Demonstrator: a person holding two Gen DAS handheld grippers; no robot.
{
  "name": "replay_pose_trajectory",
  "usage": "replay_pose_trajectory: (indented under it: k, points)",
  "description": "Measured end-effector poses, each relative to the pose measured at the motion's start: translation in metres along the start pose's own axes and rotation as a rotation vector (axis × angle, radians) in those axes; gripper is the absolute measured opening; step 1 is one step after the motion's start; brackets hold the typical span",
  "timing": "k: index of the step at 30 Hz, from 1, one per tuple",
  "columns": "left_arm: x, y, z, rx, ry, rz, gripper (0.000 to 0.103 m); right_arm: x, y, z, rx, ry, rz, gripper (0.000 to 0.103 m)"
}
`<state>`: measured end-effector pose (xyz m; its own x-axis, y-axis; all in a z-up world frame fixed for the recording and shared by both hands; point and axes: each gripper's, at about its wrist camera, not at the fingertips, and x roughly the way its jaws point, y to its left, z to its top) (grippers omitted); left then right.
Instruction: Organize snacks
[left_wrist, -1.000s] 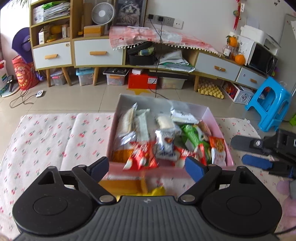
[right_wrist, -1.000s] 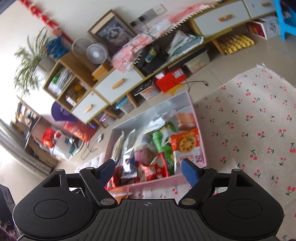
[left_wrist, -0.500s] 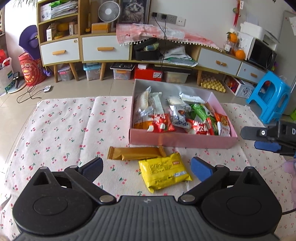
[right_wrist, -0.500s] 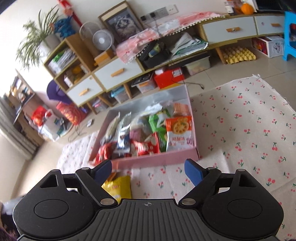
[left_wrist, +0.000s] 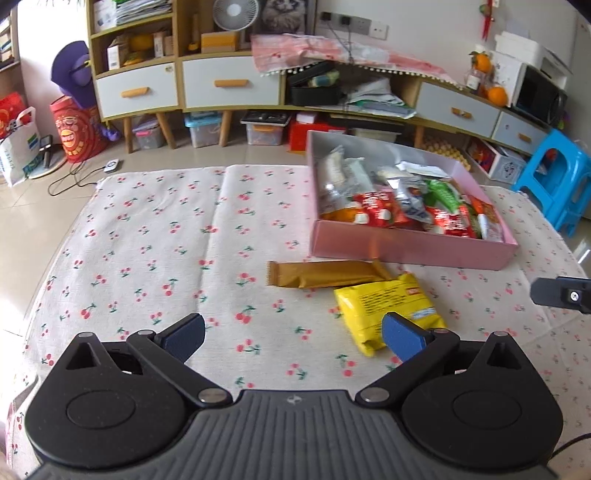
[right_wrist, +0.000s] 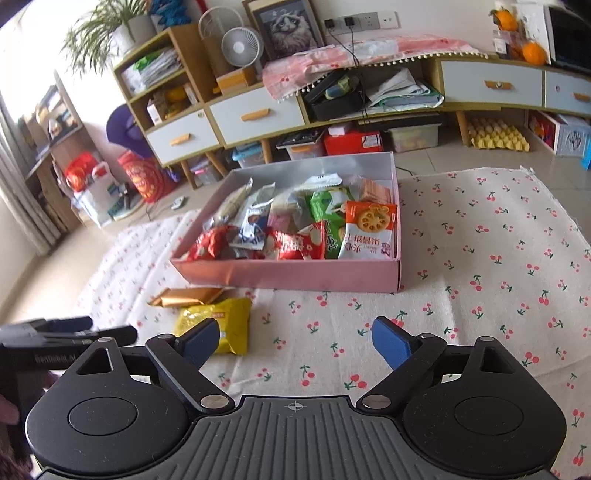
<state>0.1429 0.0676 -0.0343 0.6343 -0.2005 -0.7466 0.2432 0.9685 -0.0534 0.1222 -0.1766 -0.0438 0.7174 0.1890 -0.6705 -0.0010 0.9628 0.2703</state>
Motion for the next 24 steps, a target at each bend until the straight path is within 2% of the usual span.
replay_pose_trajectory:
  k: [7, 12, 19, 21, 24]
  points:
    - [0.015, 0.01, -0.002, -0.047, 0.01, 0.015, 0.102, 0.007, 0.01, -0.003, -0.056, 0.0, 0.003, 0.092]
    - [0.023, 0.014, -0.003, -0.059, 0.008, 0.035, 0.102, 0.011, 0.01, -0.003, -0.064, -0.011, 0.01, 0.097]
    - [0.035, 0.017, 0.001, -0.109, -0.001, 0.019, 0.101, 0.028, 0.015, -0.006, -0.083, 0.032, 0.009, 0.097]
    - [0.041, 0.018, 0.004, -0.142, 0.007, 0.01, 0.1, 0.032, 0.019, -0.009, -0.096, 0.042, 0.008, 0.097]
    - [0.045, 0.025, 0.007, -0.249, 0.031, -0.015, 0.099, 0.039, 0.025, -0.011, -0.117, 0.059, 0.009, 0.097]
